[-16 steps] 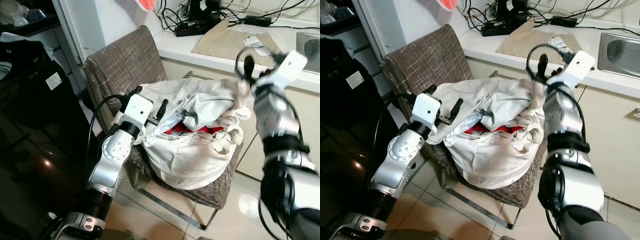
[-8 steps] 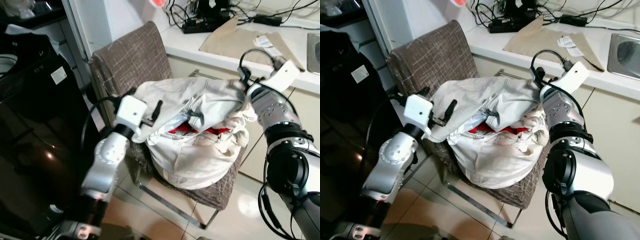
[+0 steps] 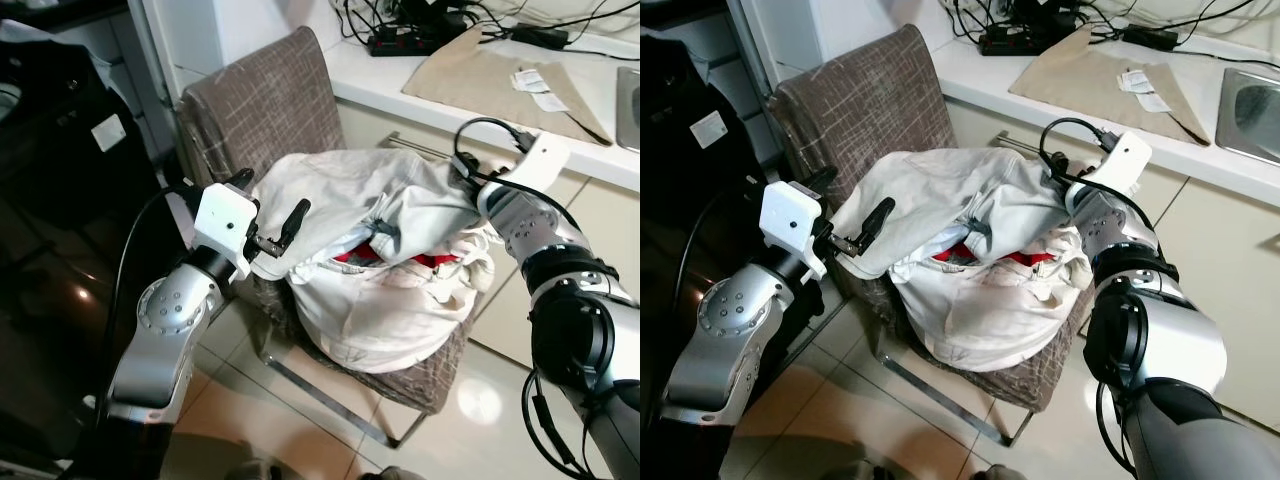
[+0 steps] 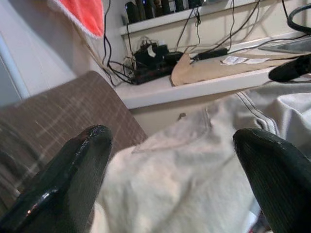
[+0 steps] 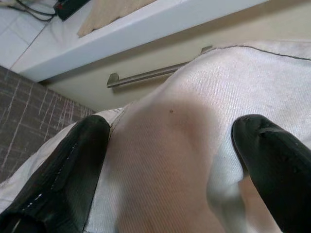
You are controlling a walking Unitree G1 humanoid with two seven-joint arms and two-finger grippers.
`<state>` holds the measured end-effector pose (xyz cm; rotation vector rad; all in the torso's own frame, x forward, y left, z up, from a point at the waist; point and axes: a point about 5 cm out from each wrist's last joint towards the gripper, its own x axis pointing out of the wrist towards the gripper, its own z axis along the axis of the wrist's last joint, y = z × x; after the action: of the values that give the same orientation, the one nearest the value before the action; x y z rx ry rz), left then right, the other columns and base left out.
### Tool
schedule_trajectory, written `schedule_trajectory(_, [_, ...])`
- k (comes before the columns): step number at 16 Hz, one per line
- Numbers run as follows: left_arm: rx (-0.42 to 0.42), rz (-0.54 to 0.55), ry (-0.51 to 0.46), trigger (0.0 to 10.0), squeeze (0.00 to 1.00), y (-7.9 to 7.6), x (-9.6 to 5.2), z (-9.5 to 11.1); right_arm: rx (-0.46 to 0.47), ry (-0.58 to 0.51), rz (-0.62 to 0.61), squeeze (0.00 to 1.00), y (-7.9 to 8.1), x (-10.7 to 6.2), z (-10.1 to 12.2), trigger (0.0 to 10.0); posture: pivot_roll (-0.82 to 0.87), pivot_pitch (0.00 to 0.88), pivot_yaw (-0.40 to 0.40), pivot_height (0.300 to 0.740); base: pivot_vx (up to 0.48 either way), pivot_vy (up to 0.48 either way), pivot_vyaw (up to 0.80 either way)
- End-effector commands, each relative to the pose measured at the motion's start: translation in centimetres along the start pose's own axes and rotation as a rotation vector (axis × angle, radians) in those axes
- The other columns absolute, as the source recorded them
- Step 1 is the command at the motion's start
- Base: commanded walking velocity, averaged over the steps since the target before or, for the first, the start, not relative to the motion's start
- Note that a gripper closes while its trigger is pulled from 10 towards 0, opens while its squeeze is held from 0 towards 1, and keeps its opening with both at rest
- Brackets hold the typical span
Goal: Clothes washing
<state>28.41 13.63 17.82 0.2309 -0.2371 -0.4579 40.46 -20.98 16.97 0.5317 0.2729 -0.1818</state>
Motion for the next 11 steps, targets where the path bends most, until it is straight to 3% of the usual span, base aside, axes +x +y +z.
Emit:
schedule_trajectory(1, [-0.017, -0.005, 0.016, 10.0, 0.00, -0.4, -0.3, 0.0, 0.005, 0.087, 0.023, 0.00, 0.6, 0.0, -1.4, 10.0, 0.11, 0.086, -0.040, 0.740, 0.000, 0.000, 0.00])
schedule_trajectory(2, [-0.030, -0.006, 0.030, 10.0, 0.00, -0.6, -0.6, 0.0, 0.034, 0.111, 0.027, 0.00, 0.6, 0.0, -1.9, 9.6, 0.11, 0.088, -0.042, 0.740, 0.000, 0.000, 0.00])
schedule_trajectory(3, [-0.037, -0.004, 0.041, 10.0, 0.00, -0.6, -0.7, 0.0, 0.070, 0.142, 0.014, 0.00, 0.4, 0.0, -2.6, 1.6, 0.11, 0.093, -0.046, 0.740, 0.000, 0.000, 0.00])
schedule_trajectory(4, [-0.039, 0.000, 0.050, 10.0, 0.00, -0.7, -0.8, 0.0, 0.097, 0.170, -0.012, 0.00, 0.0, -0.1, -3.3, 0.0, 0.11, 0.099, -0.050, 0.740, 0.000, 0.000, 0.00])
schedule_trajectory(11, [-0.022, -0.008, 0.099, 10.0, 0.00, -1.5, -0.8, -0.1, 0.014, 0.209, -0.016, 0.00, -0.4, -0.3, -6.0, 0.0, 0.12, 0.078, -0.062, 0.740, 0.000, 0.000, 0.00])
